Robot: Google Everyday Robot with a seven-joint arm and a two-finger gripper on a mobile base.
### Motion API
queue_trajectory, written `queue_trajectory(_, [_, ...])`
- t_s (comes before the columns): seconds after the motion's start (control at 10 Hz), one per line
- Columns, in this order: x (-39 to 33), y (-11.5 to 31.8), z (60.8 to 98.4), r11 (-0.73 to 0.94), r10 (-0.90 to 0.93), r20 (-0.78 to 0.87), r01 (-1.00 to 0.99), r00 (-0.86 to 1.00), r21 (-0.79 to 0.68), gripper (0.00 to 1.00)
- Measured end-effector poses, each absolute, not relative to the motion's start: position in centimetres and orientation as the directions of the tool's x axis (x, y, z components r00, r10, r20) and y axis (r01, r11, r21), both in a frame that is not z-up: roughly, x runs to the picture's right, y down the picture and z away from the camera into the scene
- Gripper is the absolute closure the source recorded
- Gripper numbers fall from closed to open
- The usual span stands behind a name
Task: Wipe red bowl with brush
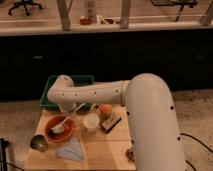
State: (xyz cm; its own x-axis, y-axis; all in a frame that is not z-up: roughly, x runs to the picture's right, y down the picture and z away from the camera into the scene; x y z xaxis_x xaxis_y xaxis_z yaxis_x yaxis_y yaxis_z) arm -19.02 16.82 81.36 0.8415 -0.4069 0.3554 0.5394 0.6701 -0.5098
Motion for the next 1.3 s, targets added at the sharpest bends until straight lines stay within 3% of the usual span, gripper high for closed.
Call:
queue_trajectory(0.4, [-16.0, 17.9, 80.8, 0.683, -0.362, 0.315, 0.48, 0.877, -0.551, 1.0])
queue_trajectory(1.3, [-15.0, 13.5, 81.9, 0.757, -0.357, 0.263, 0.442, 0.896, -0.481, 1.0])
